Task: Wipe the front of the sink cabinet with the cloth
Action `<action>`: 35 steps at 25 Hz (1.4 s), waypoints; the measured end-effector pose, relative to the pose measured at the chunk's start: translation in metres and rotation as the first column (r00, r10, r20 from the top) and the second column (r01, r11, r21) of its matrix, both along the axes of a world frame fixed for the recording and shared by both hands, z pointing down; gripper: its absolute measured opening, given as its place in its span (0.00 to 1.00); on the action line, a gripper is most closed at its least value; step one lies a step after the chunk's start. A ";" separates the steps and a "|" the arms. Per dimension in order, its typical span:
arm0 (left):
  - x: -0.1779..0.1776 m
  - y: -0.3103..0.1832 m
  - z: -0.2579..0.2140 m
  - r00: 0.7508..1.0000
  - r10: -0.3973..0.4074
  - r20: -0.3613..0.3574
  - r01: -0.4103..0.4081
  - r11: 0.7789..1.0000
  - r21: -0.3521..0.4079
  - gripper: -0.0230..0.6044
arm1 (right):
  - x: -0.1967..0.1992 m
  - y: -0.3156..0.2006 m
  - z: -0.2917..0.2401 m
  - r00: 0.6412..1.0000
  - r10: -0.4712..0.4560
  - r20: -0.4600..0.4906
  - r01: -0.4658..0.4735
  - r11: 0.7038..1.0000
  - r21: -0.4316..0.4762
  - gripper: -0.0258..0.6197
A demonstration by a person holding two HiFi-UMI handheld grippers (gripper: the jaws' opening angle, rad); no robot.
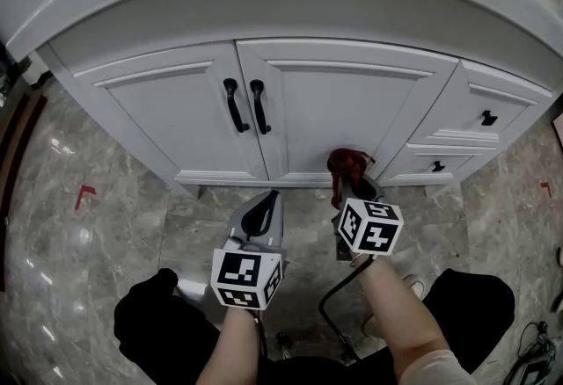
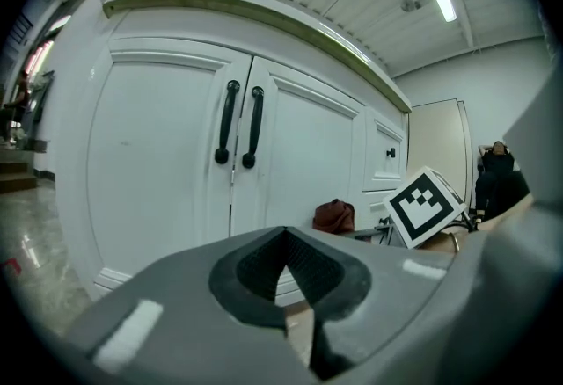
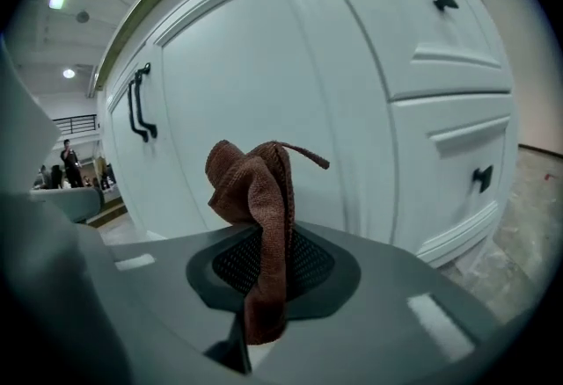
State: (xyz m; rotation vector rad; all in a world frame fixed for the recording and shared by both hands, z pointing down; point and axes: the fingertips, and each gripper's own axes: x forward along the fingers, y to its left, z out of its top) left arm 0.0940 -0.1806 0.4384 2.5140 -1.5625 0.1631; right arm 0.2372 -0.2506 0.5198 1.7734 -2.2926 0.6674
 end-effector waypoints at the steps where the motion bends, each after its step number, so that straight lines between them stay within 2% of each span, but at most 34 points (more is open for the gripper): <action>1: -0.005 0.002 0.001 1.000 -0.005 0.007 0.005 1.000 -0.003 0.04 | -0.019 0.001 0.006 0.999 -0.034 0.007 0.034 0.999 -0.012 0.16; 5: -0.028 0.007 0.008 0.999 -0.028 0.027 0.029 1.000 -0.009 0.04 | -0.082 0.000 0.030 0.989 -0.147 0.003 0.147 0.988 -0.041 0.16; 8: -0.054 0.008 0.013 0.997 -0.077 0.022 0.078 0.997 -0.022 0.04 | -0.118 -0.003 0.050 0.979 -0.204 0.006 0.204 0.976 -0.071 0.16; 11: -0.082 0.013 0.016 0.990 -0.140 -0.008 0.140 0.990 -0.036 0.04 | -0.145 -0.004 0.071 0.970 -0.243 0.011 0.243 0.963 -0.113 0.16; 15: -0.104 0.012 0.023 0.984 -0.179 -0.004 0.179 0.983 -0.047 0.04 | -0.159 -0.012 0.090 0.968 -0.251 0.015 0.250 0.957 -0.148 0.16; 22: -0.092 0.006 0.029 0.988 -0.157 -0.011 0.156 0.986 -0.055 0.04 | -0.136 -0.021 0.096 0.976 -0.217 -0.018 0.211 0.964 -0.162 0.16; 35: -0.030 -0.016 0.042 0.997 -0.060 -0.039 0.057 0.996 -0.070 0.04 | -0.009 -0.022 0.101 0.995 -0.040 -0.093 0.023 0.983 -0.180 0.16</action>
